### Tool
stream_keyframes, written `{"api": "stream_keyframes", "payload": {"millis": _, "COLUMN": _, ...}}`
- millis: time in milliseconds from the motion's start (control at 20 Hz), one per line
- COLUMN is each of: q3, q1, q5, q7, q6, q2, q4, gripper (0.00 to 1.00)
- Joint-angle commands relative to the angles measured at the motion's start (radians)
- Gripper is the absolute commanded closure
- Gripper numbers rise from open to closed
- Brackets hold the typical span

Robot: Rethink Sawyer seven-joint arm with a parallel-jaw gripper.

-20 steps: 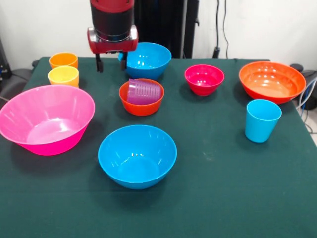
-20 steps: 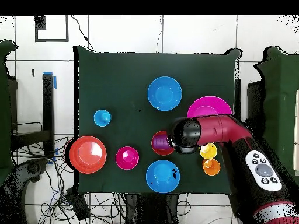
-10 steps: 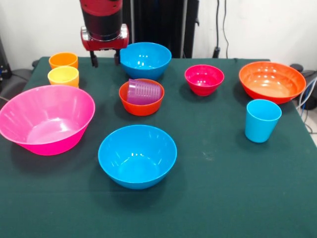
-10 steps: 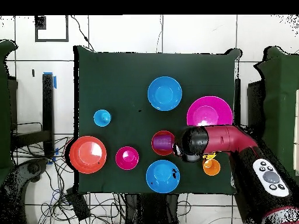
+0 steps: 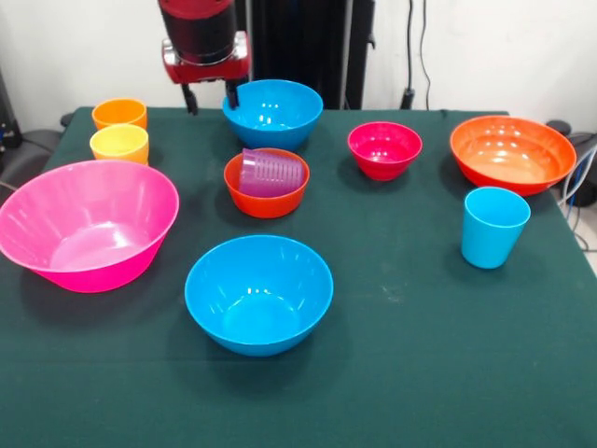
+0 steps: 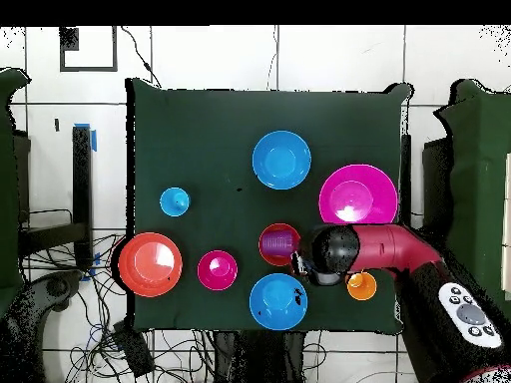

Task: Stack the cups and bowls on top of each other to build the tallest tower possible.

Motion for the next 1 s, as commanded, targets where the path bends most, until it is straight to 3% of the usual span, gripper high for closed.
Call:
{"api": "stream_keyframes", "payload": {"millis": 50, "q3": 0.160, "q1": -0.046, "q5": 0.082, "q7": -0.147, "q6": -0.070, "q2": 0.020, "q4": 0.124, "gripper": 0.00}}
{"api": "stream_keyframes", "payload": {"millis": 550, "q3": 0.374, "q1": -0.179, "q5": 0.179, "q7": -0.207, "q6": -0.059, "q2": 0.071, "q4": 0.167, "gripper": 0.00}}
{"api": "stream_keyframes", "payload": {"millis": 1000, "q3": 0.345, "q1": -0.190, "q5": 0.034, "q7": -0.168, "q6": -0.191, "q2": 0.219, "q4": 0.105, "gripper": 0.00}}
